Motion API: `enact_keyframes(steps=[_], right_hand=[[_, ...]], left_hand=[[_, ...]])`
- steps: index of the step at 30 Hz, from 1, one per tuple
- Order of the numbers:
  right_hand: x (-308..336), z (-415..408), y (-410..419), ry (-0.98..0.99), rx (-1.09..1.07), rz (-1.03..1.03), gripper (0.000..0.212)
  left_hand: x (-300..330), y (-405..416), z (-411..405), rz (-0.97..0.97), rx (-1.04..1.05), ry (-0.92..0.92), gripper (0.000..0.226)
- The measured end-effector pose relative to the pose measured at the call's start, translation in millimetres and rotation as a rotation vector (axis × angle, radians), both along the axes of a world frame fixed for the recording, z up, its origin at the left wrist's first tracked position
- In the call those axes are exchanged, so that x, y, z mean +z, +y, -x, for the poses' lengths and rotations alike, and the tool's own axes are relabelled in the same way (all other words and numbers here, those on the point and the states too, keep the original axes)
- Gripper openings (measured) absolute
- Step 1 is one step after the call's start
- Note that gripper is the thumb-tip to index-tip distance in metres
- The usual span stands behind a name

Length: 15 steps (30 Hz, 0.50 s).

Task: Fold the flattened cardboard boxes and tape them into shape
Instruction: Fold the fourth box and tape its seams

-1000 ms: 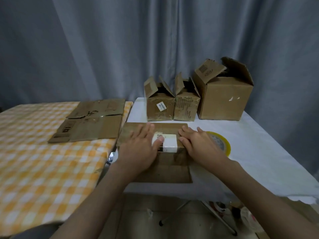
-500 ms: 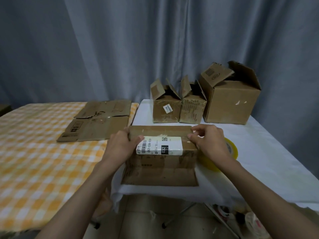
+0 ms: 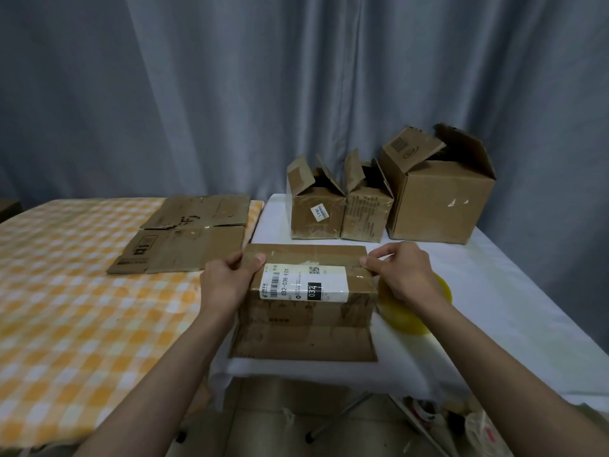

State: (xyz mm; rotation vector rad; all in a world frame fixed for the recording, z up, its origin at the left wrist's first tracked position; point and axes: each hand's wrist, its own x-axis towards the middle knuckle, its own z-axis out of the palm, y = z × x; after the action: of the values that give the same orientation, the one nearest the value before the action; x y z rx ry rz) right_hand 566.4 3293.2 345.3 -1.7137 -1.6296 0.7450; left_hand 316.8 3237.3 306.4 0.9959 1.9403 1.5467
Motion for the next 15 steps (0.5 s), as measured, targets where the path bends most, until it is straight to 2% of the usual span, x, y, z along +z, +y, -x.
enact_keyframes(steps=[5, 8, 10, 12, 13, 15], right_hand=[[-4, 6, 0, -0.085, 0.018, -0.029, 0.016], [-1, 6, 3, -0.103, 0.079, 0.021, 0.038], [1, 6, 3, -0.155, 0.143, -0.006, 0.058], [4, 7, 3, -0.223, 0.203, -0.041, 0.058], [5, 8, 4, -0.230, 0.231, -0.031, 0.052], [8, 7, 6, -0.214, 0.270, 0.009, 0.046]], left_hand=[[-1, 8, 0, 0.073, 0.055, 0.056, 0.033], [3, 14, 4, 0.128, 0.016, 0.066, 0.028], [6, 13, 3, 0.188, -0.022, 0.245, 0.028], [7, 6, -1, 0.199, -0.056, 0.605, 0.035], [9, 0, -6, 0.127, -0.090, 0.756, 0.042], [17, -13, -20, -0.068, -0.285, 0.863, 0.050]])
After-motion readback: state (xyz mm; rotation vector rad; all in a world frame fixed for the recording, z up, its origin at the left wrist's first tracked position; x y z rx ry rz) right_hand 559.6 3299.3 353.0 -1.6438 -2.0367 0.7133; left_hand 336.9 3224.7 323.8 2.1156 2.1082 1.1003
